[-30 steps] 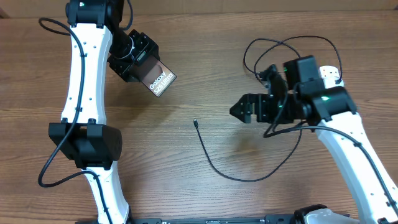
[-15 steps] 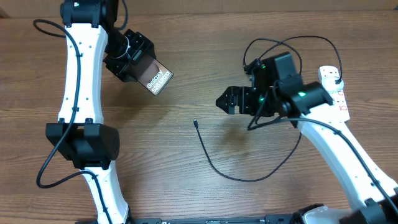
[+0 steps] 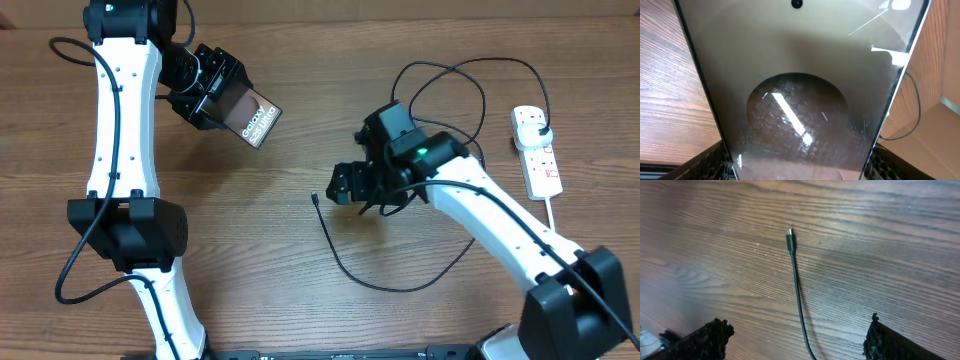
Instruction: Plug charger to phone and switch on socket
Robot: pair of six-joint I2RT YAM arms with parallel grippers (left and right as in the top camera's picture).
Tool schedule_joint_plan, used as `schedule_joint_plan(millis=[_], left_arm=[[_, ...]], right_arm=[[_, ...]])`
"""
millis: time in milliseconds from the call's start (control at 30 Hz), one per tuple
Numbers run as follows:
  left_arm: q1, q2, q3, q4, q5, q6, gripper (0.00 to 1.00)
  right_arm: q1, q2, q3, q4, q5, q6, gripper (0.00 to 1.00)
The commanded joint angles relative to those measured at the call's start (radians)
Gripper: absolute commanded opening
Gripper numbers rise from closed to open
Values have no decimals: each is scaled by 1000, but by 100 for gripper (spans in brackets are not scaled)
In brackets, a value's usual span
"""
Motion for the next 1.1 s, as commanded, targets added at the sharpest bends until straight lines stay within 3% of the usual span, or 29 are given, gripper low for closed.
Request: schedule_joint_plan(millis=[0,300,667,1067], left_arm=[[0,-36,4,-1,42,-14,9],[-2,-36,4,-14,19,-10,9],[-2,-36,4,-14,3,-16,9],[-2,-36,4,-14,-10,-103,8]], right_arm=[[18,35,21,2,51,51,89],[-3,88,21,35,153,258,90],[-81,88,21,320,-206,382,89],[-134,88,21,653,-487,582,84]])
